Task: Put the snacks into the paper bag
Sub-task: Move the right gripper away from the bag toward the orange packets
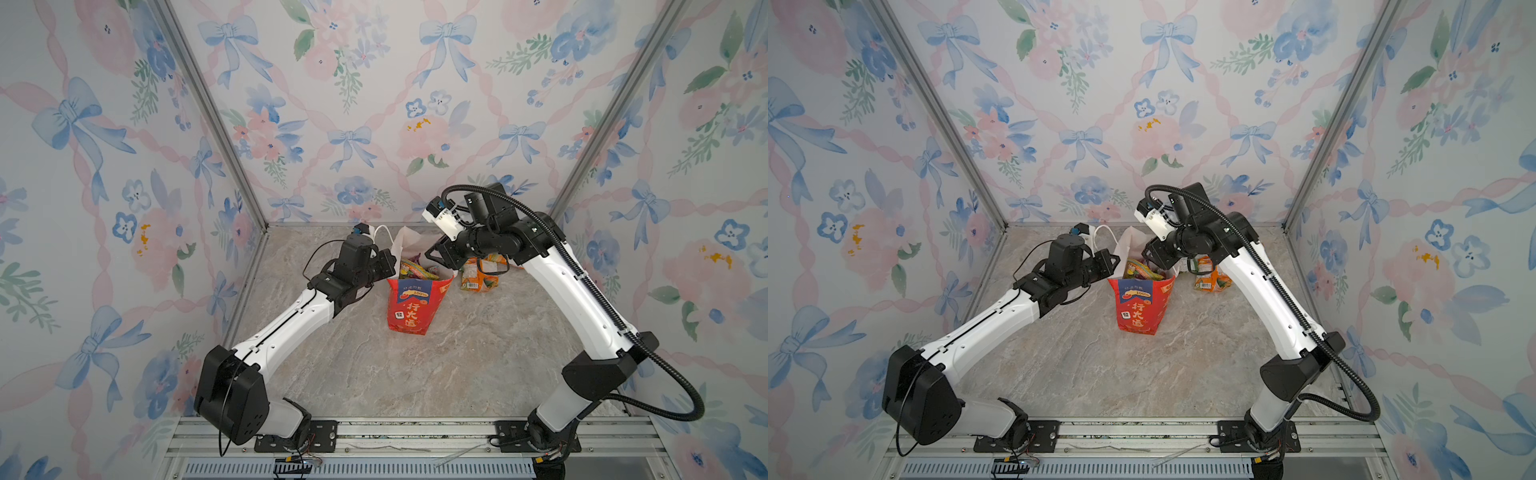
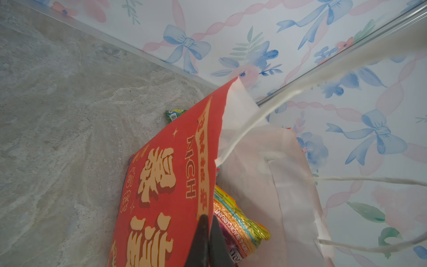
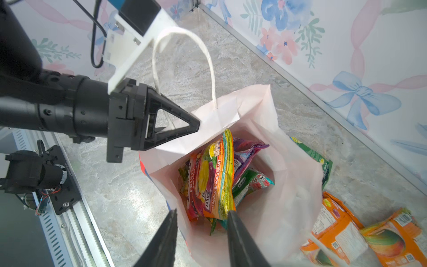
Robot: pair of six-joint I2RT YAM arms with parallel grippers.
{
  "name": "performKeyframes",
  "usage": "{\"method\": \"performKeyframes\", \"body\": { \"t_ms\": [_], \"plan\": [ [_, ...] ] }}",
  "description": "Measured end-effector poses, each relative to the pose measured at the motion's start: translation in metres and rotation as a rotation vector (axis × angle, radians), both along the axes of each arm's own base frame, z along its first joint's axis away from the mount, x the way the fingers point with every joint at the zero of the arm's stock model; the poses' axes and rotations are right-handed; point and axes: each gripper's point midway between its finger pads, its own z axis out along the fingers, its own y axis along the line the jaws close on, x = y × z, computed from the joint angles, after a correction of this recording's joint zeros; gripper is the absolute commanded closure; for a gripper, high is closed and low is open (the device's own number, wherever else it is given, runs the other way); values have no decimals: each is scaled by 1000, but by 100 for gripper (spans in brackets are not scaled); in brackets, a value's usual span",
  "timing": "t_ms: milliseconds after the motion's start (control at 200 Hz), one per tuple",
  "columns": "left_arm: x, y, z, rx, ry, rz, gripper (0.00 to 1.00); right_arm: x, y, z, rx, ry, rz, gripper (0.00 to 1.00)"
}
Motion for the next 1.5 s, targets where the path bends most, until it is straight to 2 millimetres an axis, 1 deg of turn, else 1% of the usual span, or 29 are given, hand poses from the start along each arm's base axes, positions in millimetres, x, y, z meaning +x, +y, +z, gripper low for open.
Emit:
{"method": "performKeyframes", "body": {
  "t_ms": [120,205,290,365,485,645,880,1005,1195,1500],
  "plan": [
    [0,0,0,0,0,0,100,-9,-4,24,61,-48,-5,52],
    [0,0,0,0,0,0,100,-17,-7,39,103,-78,-3,51],
    [0,0,0,0,0,0,100,-24,-9,49,135,-92,2,51],
    [0,0,0,0,0,0,100,-29,-10,53,152,-91,7,51],
    [0,0,0,0,0,0,100,-30,-10,50,161,-75,4,51],
    [0,0,0,0,0,0,100,-33,-16,45,195,-36,-6,50],
    [0,0,0,0,0,0,100,-34,-44,57,281,-34,-72,49],
    [0,0,0,0,0,0,100,-34,-57,60,327,-28,-100,49],
    [0,0,0,0,0,-1,100,-26,-84,50,405,23,-176,47],
    [-1,-1,0,-3,2,-7,100,-15,-113,35,492,86,-272,37]
  ]
}}
